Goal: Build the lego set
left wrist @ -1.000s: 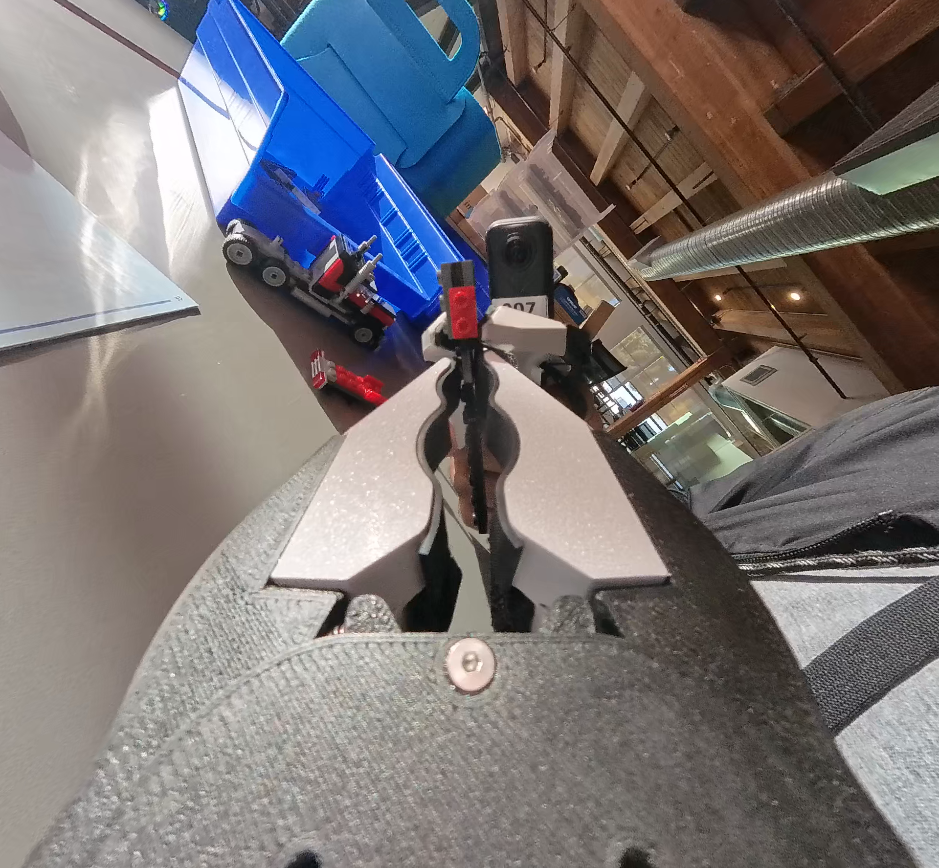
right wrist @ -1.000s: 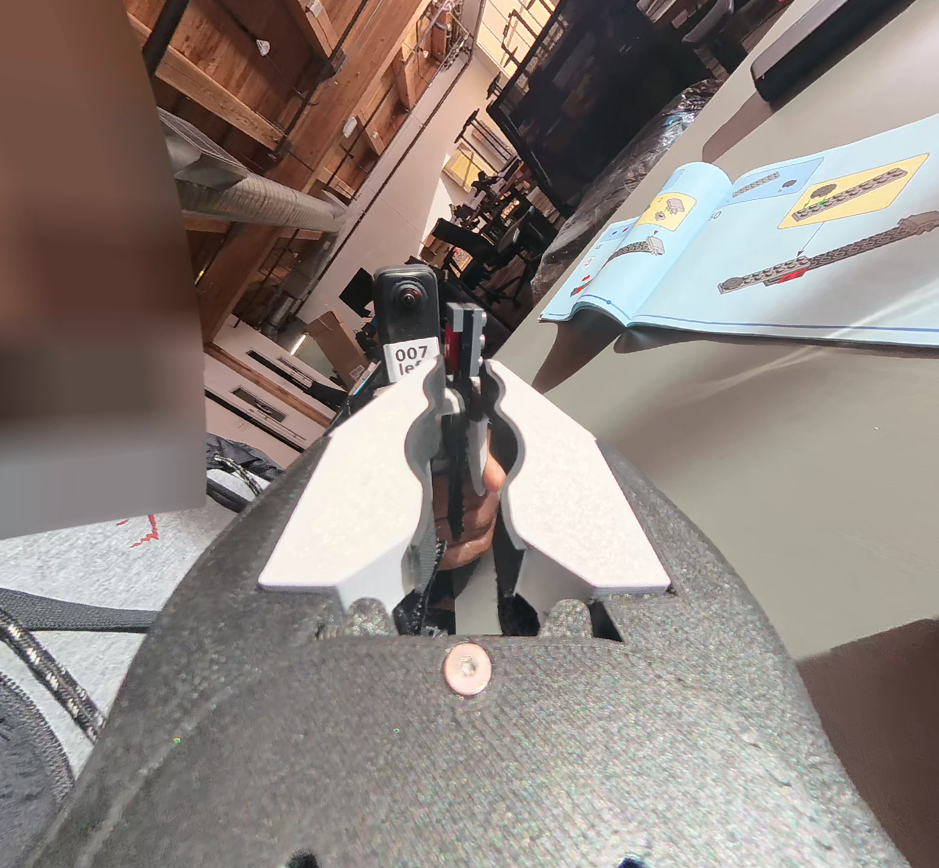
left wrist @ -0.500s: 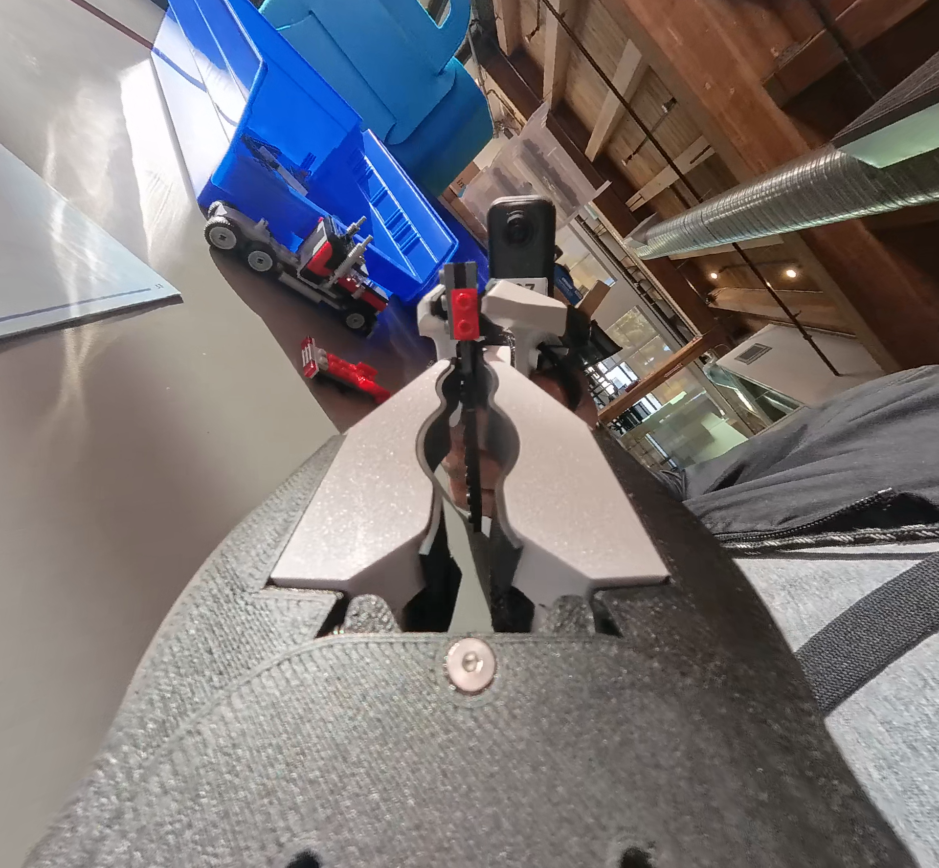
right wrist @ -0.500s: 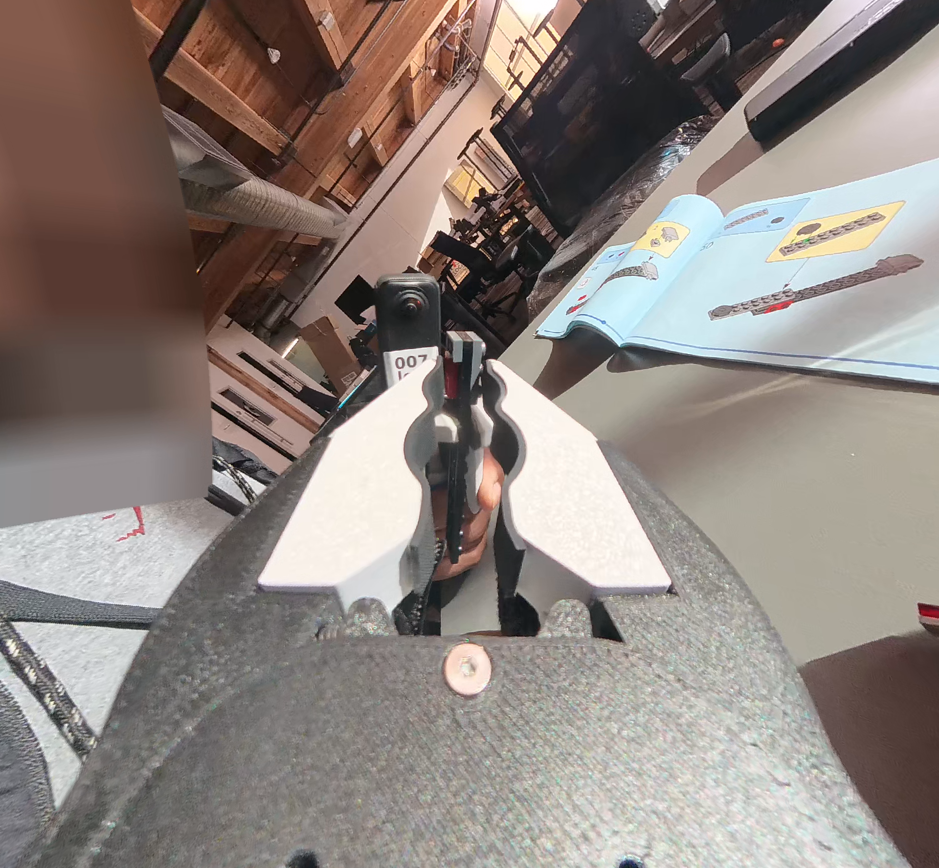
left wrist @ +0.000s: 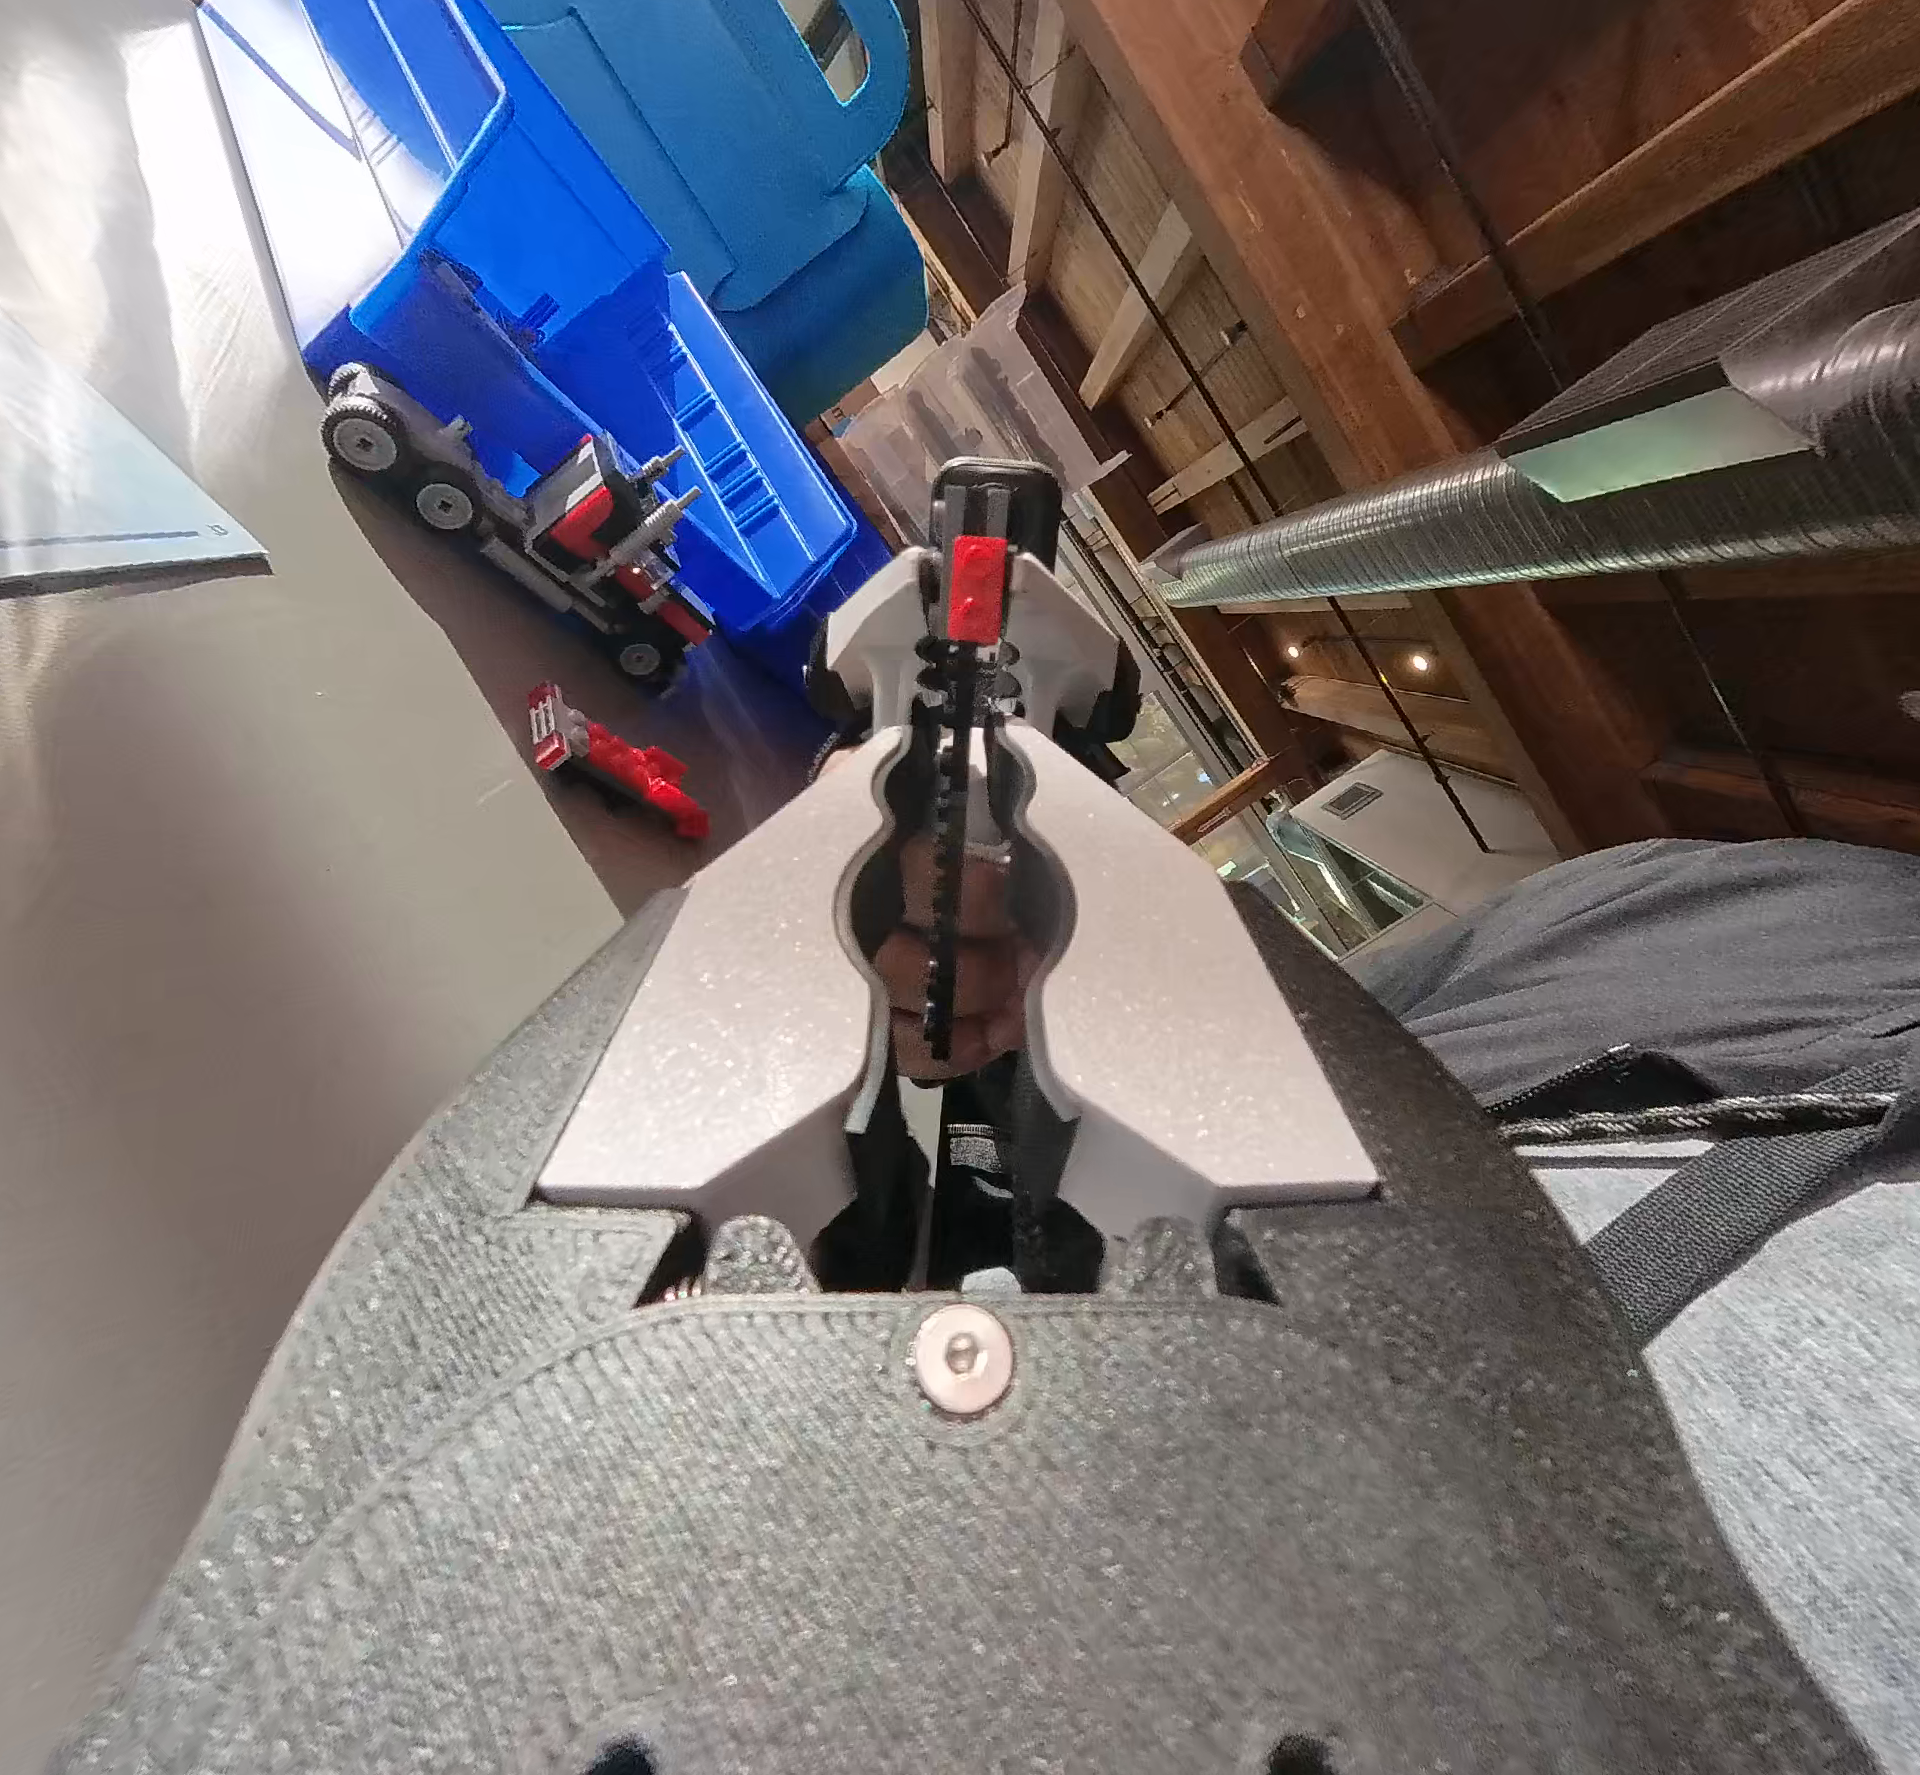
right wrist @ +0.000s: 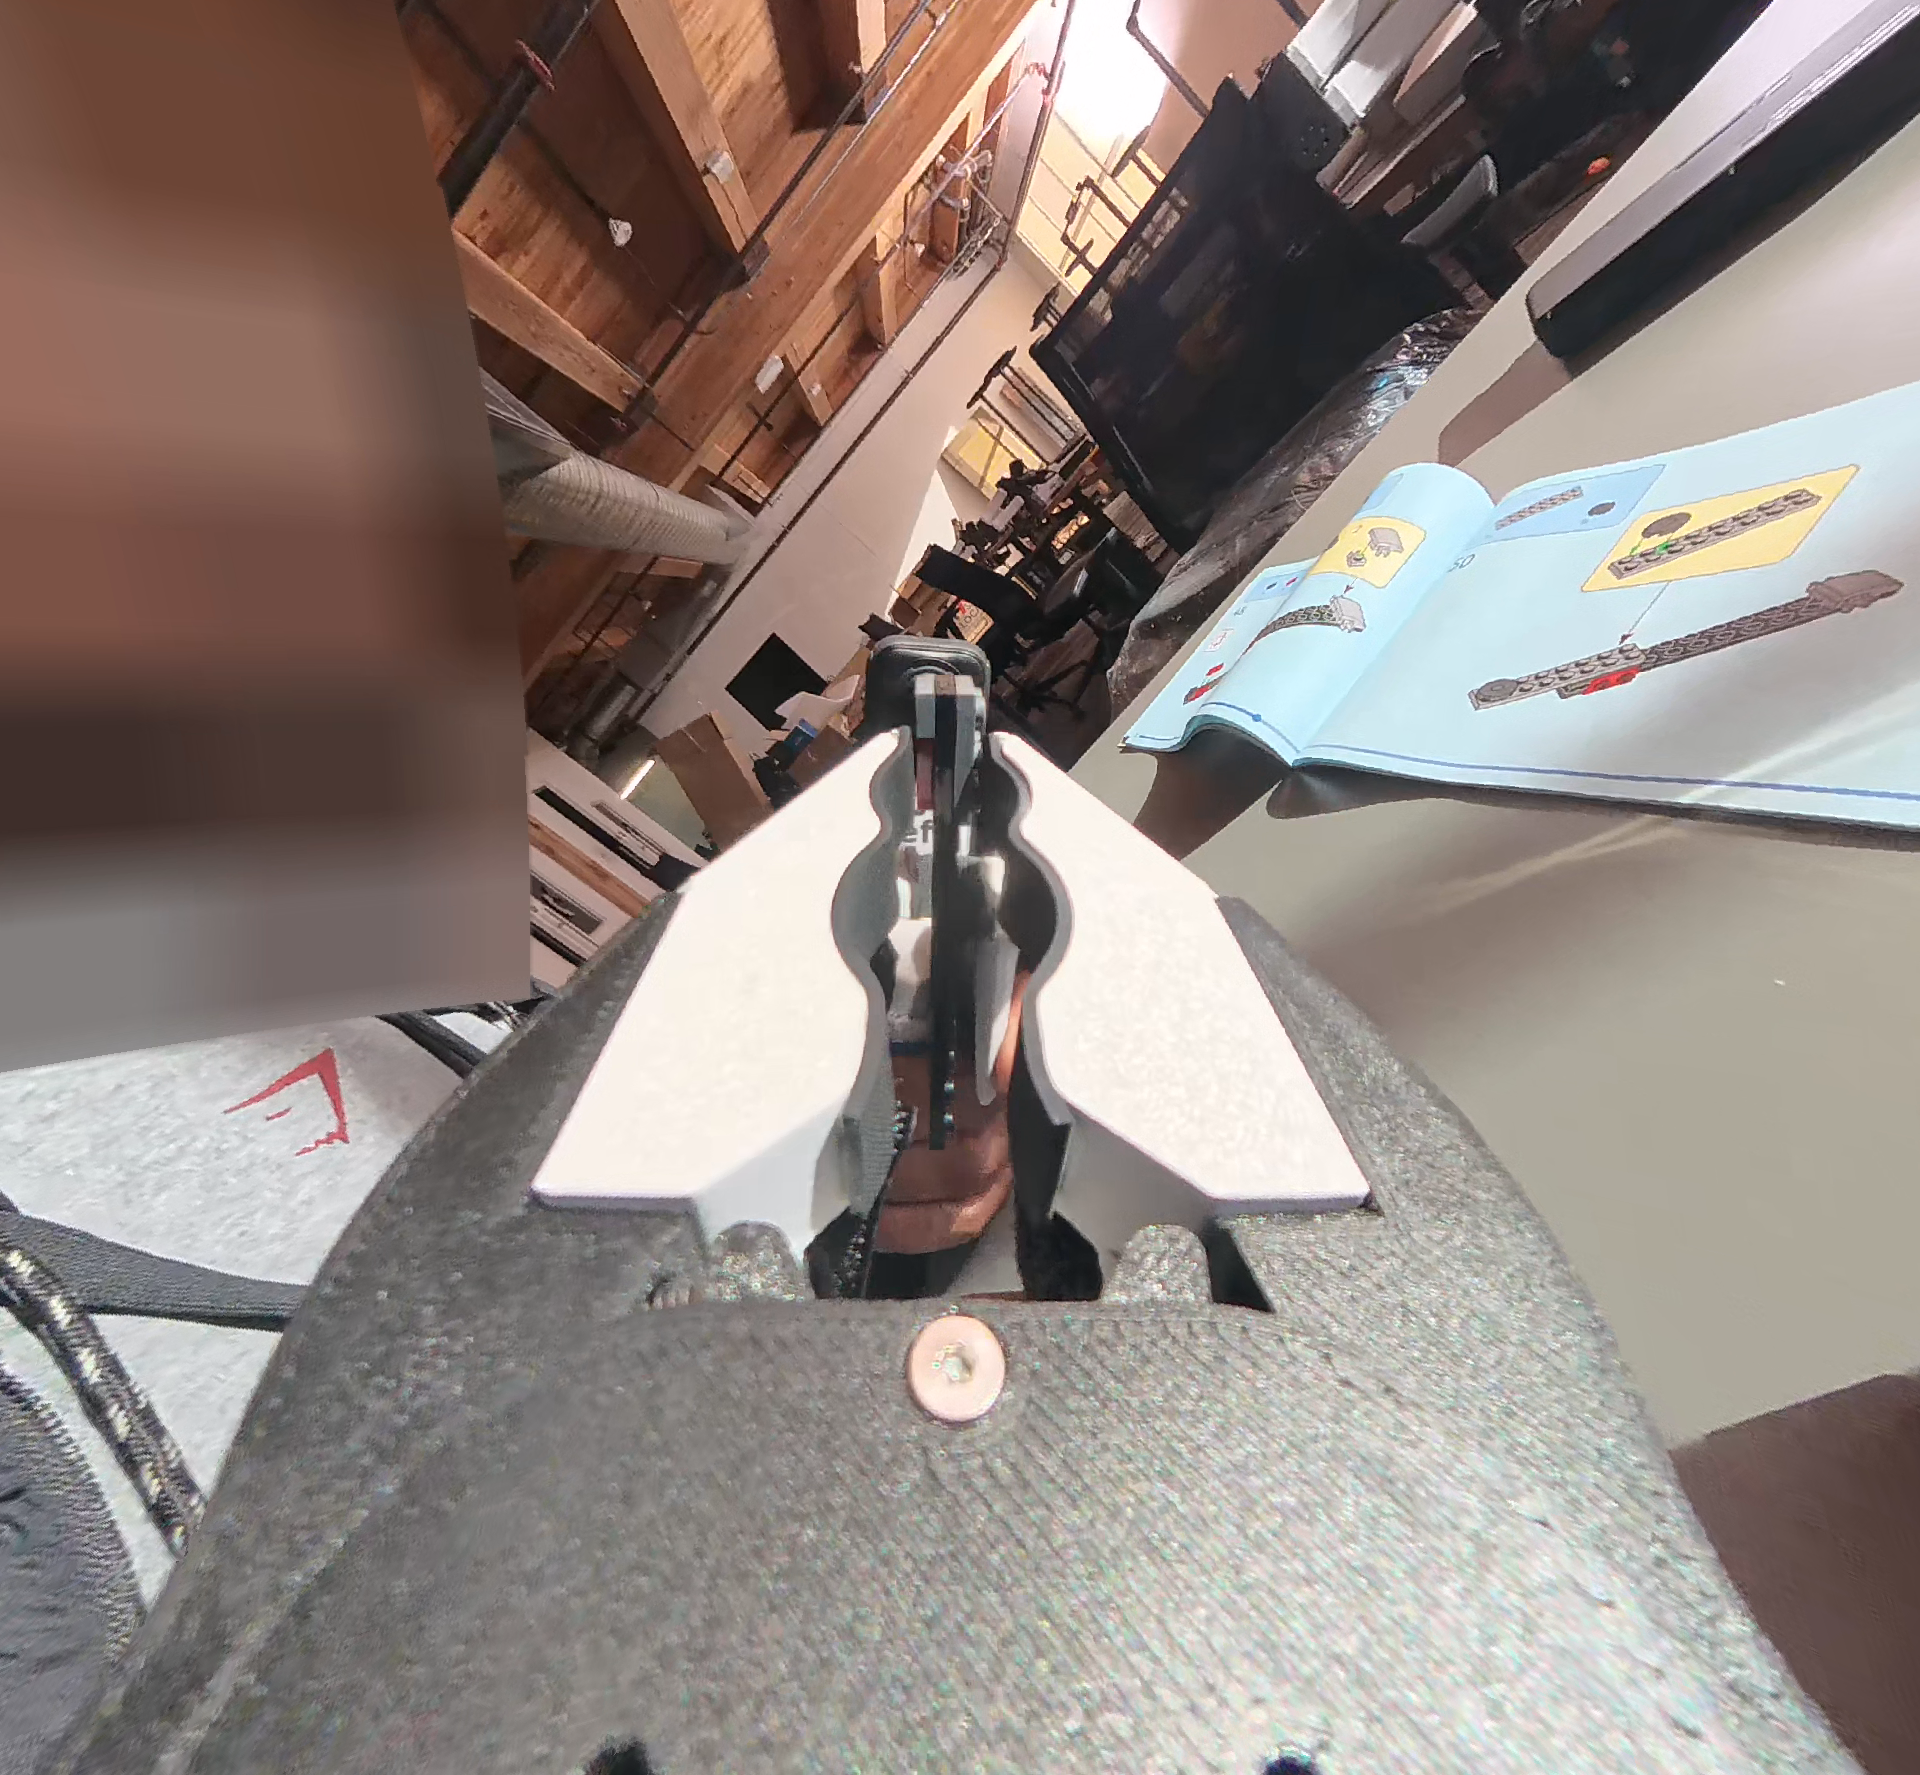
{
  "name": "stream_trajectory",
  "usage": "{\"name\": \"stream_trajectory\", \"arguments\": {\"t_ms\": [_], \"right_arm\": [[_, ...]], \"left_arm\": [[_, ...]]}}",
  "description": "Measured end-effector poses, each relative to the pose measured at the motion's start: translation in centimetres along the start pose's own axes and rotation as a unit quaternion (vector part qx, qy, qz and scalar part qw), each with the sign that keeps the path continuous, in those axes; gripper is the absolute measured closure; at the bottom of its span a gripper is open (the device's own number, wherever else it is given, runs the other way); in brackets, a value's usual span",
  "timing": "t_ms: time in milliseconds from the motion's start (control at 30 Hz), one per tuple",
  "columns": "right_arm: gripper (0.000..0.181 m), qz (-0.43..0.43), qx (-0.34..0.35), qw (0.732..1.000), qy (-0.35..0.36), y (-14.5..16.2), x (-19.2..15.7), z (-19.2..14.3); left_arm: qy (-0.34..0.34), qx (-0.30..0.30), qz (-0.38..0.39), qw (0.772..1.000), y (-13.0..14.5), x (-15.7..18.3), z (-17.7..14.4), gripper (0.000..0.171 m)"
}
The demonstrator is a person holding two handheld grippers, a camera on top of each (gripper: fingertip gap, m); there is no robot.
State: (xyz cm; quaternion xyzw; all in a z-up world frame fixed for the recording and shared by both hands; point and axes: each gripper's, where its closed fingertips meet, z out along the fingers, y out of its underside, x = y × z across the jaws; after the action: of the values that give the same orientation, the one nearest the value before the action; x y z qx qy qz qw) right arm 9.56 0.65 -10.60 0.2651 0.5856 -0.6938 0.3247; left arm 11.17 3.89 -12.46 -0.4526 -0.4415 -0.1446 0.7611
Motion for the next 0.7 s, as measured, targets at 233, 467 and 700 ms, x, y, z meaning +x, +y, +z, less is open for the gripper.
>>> {"name": "stream_trajectory", "arguments": {"t_ms": [233,467,700], "right_arm": [[0.168,0.011,-0.005,1.0,-0.001,0.7,0.2,0.3],[0.154,0.012,-0.017,0.999,0.034,0.9,1.3,0.4],[0.139,-0.058,-0.027,0.993,0.103,-1.0,1.7,-2.0]], "left_arm": [[-0.002,-0.003,0.005,1.0,0.2,0.0,0.1,0.166],[-0.008,0.01,-0.015,1.0,-0.3,-0.4,-0.2,0.166],[-0.009,0.037,-0.051,0.998,-1.4,-1.1,-1.1,0.166]]}}
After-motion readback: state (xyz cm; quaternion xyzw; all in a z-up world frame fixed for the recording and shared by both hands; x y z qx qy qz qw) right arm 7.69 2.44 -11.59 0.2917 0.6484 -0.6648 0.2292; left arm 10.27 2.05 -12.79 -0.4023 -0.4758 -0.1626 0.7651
